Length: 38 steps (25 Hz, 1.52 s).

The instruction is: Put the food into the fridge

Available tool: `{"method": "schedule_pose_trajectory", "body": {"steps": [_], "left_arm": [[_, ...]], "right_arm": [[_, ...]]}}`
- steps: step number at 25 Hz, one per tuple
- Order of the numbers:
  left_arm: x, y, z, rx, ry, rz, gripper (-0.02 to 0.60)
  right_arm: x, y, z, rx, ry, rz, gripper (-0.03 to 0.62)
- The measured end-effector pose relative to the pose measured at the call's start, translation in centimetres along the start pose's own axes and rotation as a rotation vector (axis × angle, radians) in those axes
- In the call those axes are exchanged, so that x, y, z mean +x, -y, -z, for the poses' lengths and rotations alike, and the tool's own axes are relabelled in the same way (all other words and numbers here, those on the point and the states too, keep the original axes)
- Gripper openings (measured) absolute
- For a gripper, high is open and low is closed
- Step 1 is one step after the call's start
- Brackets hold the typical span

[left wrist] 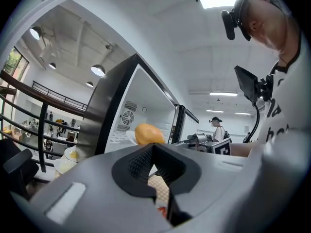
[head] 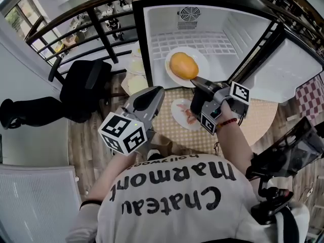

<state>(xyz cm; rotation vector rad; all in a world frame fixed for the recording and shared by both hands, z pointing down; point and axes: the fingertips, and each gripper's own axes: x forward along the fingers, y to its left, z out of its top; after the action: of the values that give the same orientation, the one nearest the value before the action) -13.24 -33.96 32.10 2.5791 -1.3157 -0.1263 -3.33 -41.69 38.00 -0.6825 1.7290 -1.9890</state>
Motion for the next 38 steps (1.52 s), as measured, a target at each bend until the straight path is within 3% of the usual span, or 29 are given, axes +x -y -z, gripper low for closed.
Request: {"method": "schedule_pose_trajectory", "body": {"steps": [16,38], "left_arm": [[-0.8,-3.6,-1.2,0.017,-0.048,0.115,0.008],[-2.4,-7.0,-1.2,-0.003,-0.052,0.116,0.007]], "right_arm": [[4.0,-1.1,-1.8,0.002,0.179,0.050,0.028],[7.7,-0.8,-3.1,-0.018,0.290,0.138,0.028]]}}
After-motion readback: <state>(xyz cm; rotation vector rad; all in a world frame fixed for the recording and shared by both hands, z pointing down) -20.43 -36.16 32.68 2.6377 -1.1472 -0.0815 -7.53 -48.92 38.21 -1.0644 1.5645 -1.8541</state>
